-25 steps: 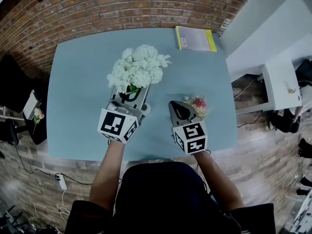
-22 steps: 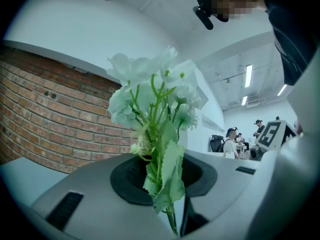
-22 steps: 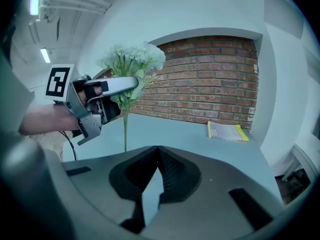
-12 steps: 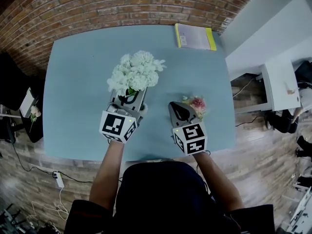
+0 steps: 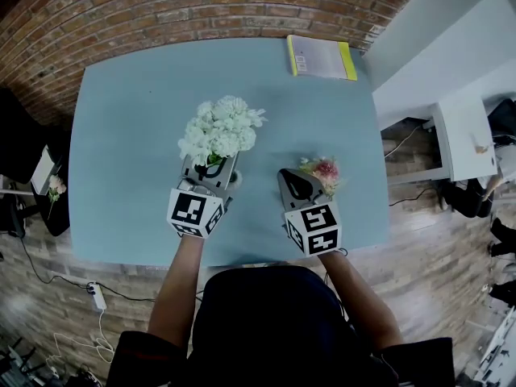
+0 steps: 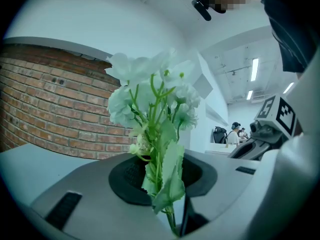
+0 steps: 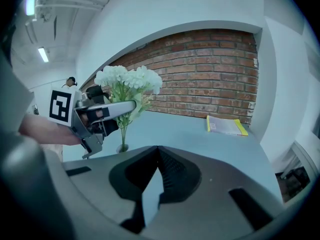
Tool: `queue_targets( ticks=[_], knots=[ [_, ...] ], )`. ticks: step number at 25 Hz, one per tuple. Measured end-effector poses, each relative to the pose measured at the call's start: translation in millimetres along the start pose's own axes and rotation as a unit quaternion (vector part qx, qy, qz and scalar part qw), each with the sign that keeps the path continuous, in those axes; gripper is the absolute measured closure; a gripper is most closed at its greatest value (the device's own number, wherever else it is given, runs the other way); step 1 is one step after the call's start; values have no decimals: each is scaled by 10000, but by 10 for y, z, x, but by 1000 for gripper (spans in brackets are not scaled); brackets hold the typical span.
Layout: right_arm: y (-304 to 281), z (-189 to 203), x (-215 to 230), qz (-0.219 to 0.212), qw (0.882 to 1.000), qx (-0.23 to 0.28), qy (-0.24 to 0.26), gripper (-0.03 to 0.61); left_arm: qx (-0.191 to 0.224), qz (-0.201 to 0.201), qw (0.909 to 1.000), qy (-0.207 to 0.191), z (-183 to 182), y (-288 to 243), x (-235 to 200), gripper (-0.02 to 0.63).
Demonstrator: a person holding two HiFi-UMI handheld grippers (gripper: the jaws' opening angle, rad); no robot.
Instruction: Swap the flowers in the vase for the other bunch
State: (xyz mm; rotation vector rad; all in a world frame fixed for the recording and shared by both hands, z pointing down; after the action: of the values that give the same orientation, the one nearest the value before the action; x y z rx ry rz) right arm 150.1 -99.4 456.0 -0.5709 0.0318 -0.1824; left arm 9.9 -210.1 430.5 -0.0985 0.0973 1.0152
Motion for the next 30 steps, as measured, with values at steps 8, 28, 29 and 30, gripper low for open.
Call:
queue_targets(
  ticks=[8, 28, 29, 30],
  knots=[
    [-17, 9, -12, -36, 10000, -21, 58, 566, -96, -4, 9999, 105, 172, 26, 25, 505],
    [-22, 82, -21, -155, 9997, -124, 154, 566, -298, -175, 9986, 399, 378, 67, 60, 353],
    [-21, 86, -25, -168, 9996, -124, 164, 565, -327, -177, 9984, 419, 399, 72, 63, 342],
    [-17, 93, -27, -178, 9996, -124, 175, 566, -364, -178, 9982, 434, 422, 76, 69, 329]
  ],
)
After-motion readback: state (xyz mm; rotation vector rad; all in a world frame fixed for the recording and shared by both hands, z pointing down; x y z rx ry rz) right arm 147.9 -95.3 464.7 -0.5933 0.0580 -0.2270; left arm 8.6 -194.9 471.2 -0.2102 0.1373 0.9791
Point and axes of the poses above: the fingertips, and each gripper's own axes: y backward along the fingers, x to its right, z out of its underside, the point moved 6 cm from there along y, backward along the fingers, and after that the axes turned 2 degrees about y, right-handed, at the moved point
